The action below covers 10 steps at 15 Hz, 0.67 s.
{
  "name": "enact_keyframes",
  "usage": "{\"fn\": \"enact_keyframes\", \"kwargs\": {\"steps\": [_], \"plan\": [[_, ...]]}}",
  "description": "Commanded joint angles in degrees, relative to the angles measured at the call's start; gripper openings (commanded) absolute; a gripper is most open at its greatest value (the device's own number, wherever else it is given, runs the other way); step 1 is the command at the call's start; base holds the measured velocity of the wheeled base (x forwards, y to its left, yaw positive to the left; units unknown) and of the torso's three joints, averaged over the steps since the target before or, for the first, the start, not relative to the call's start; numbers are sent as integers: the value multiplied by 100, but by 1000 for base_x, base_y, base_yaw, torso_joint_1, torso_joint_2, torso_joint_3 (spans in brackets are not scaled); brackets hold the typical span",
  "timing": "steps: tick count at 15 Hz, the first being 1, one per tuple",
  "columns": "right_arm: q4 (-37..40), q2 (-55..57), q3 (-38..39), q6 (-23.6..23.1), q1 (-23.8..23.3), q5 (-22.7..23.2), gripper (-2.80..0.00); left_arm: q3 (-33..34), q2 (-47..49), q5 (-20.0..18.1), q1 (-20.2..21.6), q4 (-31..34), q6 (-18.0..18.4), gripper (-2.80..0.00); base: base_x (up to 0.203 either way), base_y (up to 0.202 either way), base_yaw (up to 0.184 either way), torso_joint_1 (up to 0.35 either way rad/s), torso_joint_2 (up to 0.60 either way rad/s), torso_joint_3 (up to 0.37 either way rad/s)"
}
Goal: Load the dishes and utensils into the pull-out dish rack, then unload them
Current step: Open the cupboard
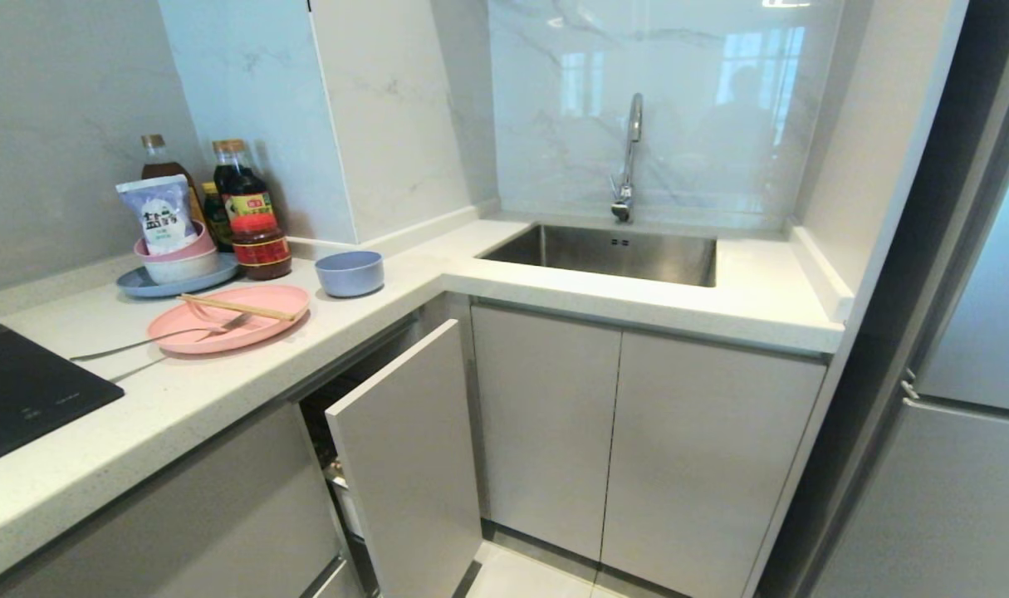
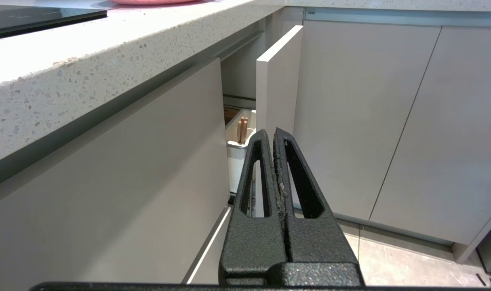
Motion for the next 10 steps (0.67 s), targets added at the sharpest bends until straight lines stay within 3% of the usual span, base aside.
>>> {"fn": "enact_keyframes", "kwargs": {"steps": [1,10], "plan": [[-1,2,0,-2,-6,2,-280,0,2,-2,0,0,1,-280,0,0,0,0,0,0],[-1,2,0,-2,2,0,-280,0,-1,-2,-1,0,1,-280,0,0,0,0,0,0]]}}
